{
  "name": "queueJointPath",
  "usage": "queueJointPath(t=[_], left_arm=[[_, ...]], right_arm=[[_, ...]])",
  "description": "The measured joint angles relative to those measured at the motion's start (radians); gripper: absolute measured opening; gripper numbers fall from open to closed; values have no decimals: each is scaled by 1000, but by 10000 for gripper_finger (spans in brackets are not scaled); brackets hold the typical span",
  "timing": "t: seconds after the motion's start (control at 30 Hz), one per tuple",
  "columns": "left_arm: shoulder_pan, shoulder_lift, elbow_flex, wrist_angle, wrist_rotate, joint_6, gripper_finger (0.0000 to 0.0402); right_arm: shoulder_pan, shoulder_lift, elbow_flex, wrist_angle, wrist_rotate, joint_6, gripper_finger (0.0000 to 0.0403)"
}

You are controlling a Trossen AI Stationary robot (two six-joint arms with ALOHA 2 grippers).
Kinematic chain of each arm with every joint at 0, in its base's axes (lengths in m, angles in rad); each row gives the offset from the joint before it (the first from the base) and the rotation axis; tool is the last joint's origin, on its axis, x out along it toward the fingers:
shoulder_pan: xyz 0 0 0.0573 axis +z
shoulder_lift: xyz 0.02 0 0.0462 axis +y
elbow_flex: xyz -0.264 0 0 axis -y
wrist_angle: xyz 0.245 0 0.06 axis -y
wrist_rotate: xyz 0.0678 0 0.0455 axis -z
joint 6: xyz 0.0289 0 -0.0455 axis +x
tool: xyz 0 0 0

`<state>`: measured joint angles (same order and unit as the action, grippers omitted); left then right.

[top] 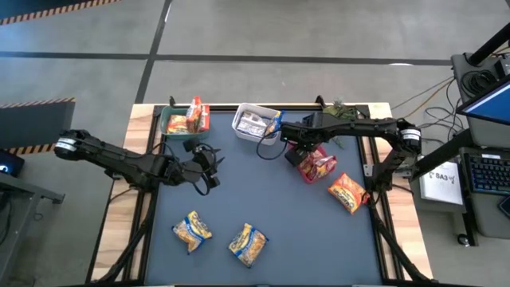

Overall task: Sort Maruchan noodles
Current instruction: Put the red noodle pack into the pink bin

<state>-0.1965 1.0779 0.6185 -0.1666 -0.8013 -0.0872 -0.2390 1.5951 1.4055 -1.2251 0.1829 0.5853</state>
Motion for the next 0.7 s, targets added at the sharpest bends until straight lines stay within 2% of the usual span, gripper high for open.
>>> queueJointPath(t=[0.5,0.7], left_arm=[[0,0,0,0,0,-3,131],[0,0,0,0,0,-3,131]], right_arm=[[-6,-4,46,-49,1,26,245],[-6,-5,59,-61,2,34,255]])
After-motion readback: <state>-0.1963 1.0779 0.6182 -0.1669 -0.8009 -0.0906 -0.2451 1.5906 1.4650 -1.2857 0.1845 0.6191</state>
